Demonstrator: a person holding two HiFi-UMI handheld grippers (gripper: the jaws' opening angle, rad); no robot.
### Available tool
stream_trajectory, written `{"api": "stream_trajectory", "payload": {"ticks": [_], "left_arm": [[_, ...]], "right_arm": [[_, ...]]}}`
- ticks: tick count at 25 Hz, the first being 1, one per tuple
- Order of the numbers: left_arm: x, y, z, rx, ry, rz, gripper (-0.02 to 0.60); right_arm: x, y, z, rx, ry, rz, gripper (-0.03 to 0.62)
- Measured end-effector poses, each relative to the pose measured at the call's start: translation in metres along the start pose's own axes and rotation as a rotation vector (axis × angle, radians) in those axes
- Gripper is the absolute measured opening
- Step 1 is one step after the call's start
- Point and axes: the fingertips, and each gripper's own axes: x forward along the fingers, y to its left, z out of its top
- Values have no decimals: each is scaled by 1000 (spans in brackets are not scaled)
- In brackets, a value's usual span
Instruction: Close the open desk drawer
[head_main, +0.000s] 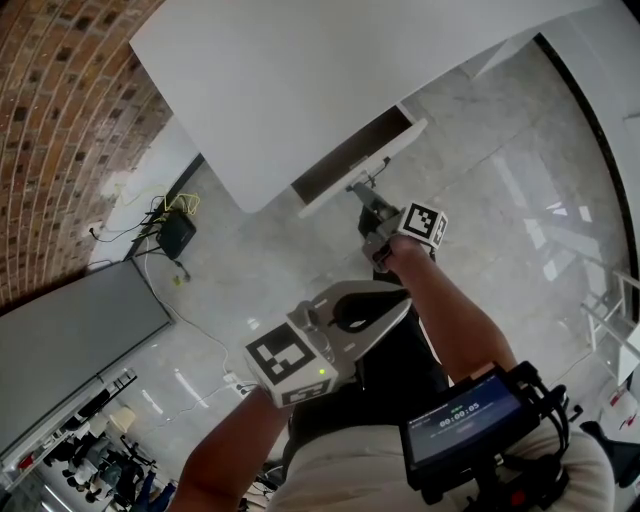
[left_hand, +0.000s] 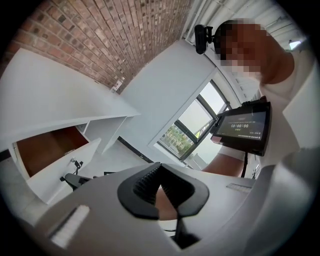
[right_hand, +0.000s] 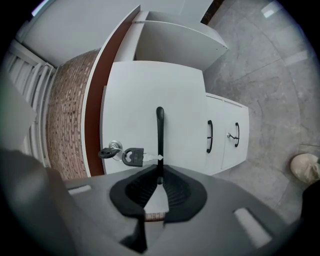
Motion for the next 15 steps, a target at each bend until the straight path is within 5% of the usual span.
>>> {"api": "stream_trajectory", "payload": {"ticks": [15], "left_arm": [[6,0,-14,-17,-59,6,6]], "right_arm": [[15,9,17,2,-21,31,26]]}}
